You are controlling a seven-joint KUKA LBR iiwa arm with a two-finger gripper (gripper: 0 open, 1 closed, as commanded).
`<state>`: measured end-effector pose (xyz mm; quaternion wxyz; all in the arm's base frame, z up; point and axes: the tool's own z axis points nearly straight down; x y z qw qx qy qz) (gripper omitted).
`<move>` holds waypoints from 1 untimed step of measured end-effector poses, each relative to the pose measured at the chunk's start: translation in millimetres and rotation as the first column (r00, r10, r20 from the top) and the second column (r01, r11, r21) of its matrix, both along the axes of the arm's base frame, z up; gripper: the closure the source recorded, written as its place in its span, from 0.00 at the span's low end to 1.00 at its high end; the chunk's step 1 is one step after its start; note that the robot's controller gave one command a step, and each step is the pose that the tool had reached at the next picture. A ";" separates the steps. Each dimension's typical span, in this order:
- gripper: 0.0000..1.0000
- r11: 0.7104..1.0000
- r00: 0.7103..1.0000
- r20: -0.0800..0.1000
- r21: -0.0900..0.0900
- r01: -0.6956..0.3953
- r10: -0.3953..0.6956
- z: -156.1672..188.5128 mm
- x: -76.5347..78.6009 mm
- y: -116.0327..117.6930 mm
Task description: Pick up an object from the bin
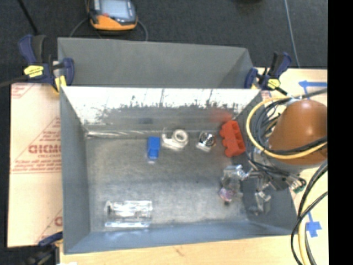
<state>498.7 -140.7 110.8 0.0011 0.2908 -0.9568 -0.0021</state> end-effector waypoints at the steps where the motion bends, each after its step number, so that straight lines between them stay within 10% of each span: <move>1: 0.00 0.923 0.923 0.010 0.022 -0.384 0.384 -38.9 36.8 7.6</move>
Offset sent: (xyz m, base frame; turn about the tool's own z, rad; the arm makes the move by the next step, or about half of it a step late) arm 0.0344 -0.0083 -0.0408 -0.3951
